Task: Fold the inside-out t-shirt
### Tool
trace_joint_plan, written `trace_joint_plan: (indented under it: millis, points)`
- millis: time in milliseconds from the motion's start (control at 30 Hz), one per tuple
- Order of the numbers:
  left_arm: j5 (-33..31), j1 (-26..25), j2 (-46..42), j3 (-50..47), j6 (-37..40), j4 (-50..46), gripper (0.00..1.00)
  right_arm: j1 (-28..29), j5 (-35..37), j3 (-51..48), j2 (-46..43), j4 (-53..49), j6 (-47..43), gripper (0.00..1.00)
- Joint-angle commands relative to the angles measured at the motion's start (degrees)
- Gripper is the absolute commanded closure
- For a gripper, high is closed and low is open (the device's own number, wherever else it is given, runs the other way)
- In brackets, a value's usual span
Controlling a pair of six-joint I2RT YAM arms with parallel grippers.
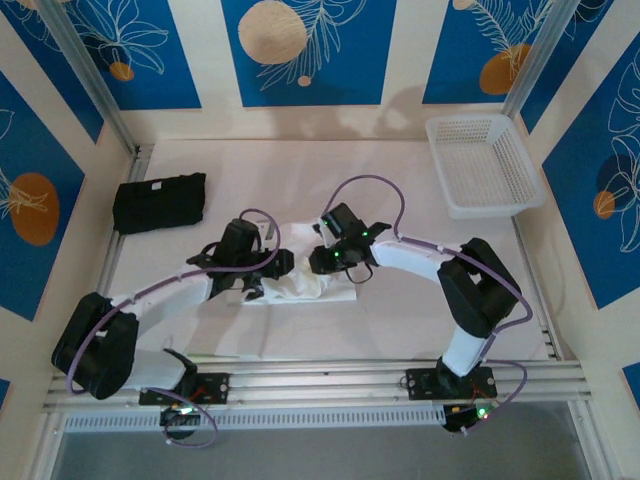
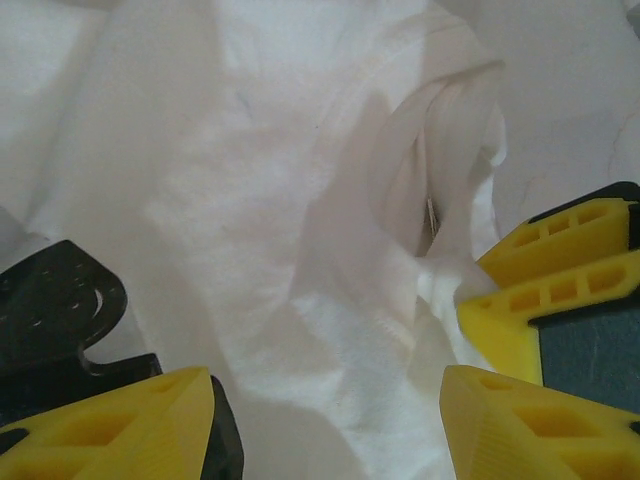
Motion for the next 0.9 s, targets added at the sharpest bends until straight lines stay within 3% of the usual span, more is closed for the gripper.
trace_joint_plan:
  millis: [0,200,333,467,533,733,867]
  points:
    - [-1.5,0.5,-1.5,-0.7,1.6,-1.4,0.39,0.1,2.5,0.4,-2.4,-1.4,1.4,0.85]
    - [-0.8,0.5,0.0,-0.6,1.8,-0.4,0.39,0.0,10.0,-10.9,-14.6,-0.9,9.8,0.98]
    - [-0.2,0.4,1.9,-0.4,2.2,0.9,0.39,0.0,13.9,-23.6,-25.2,5.1,19.7,0.97]
    - [0.3,0.5,4.5,0.3,3.0,0.9,0.38,0.3,15.6,-31.7,-29.2,10.2,27.6,0.83]
    - [0.3,0.4,5.1,0.9,3.6,0.5,0.38,0.4,15.8,-32.3,-29.1,10.2,28.0,0.7]
    - [-0.4,0.4,4.8,1.3,4.6,-0.3,0.38,-0.2,18.8,-27.6,-29.5,5.4,21.2,0.53]
    - [-0.6,0.4,4.3,1.0,4.8,-0.3,0.38,-2.5,14.7,-25.2,-27.7,7.7,15.6,0.48]
